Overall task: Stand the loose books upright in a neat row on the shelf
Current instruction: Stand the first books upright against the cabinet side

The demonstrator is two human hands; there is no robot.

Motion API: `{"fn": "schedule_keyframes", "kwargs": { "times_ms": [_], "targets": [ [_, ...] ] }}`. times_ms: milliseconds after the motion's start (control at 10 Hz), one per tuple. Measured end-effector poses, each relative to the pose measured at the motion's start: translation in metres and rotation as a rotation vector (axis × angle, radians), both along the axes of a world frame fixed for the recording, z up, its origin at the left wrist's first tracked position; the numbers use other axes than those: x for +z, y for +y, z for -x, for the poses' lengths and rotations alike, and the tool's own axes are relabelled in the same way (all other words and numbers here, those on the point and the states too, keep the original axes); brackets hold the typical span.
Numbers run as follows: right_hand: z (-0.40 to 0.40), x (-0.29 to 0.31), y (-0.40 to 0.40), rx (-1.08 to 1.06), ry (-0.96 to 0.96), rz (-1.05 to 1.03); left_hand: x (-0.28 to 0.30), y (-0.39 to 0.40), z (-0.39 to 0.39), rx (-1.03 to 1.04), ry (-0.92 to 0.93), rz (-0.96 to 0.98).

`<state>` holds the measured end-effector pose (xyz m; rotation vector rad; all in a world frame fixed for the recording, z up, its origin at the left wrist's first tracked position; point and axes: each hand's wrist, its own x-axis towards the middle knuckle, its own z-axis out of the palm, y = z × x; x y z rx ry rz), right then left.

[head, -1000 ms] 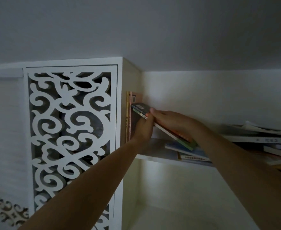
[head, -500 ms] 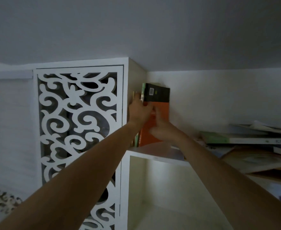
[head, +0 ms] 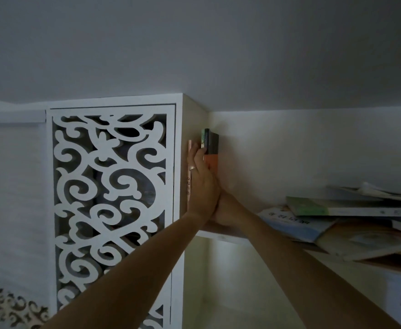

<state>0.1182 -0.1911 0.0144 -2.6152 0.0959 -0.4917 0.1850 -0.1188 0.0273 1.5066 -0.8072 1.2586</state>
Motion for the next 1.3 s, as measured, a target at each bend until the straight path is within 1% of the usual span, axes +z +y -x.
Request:
{"fn": "schedule_keyframes", "kwargs": {
  "times_ms": [100,200,300,400,500,600,700,800,900,1000,1100,1200,1300],
  "targets": [
    [-0.042,-0.025,0.004,-0.202,0.173,0.046,-0.008,0.014,-0.011,0.049,-0.185,-0.175],
    [-0.067,-0.008,0.042,-0.388,-0.103,0.331,-0.010,0.023,-0.027,0.224,-0.435,-0.392],
    [-0.024,-0.009,0.034,-0.274,-0.182,0.201,-0.012,0.021,-0.029,0.289,-0.391,-0.461],
    [-0.003,-0.003,0.017,-0.165,-0.011,0.155,-0.015,0.022,-0.021,0.251,-0.370,-0.429],
    [0.018,0.016,0.016,-0.083,-0.034,0.235,-0.025,0.023,-0.018,0.206,-0.349,-0.368],
    [0.065,0.053,0.002,-0.084,-0.008,0.340,-0.029,0.022,-0.016,0.189,-0.306,-0.267],
    [0.115,0.089,-0.034,-0.273,0.083,0.506,-0.028,0.024,-0.009,0.150,-0.298,-0.236],
    [0.154,0.102,-0.081,-0.502,0.508,0.633,-0.030,0.020,-0.006,0.126,-0.269,-0.236],
    [0.172,0.098,-0.112,-0.477,0.581,0.615,-0.032,0.016,-0.006,0.082,-0.169,-0.232],
    [0.175,0.089,-0.125,-0.440,0.558,0.777,-0.031,0.020,-0.001,0.100,-0.165,-0.284],
    [0.173,0.078,-0.131,-0.502,0.478,1.038,-0.031,0.023,0.000,0.059,-0.139,-0.319],
    [0.173,0.073,-0.135,-0.522,0.294,1.097,-0.035,0.024,-0.009,0.054,-0.182,-0.322],
    [0.171,0.069,-0.134,-0.481,0.026,0.965,-0.035,0.023,-0.006,0.078,-0.173,-0.311]
  ]
}}
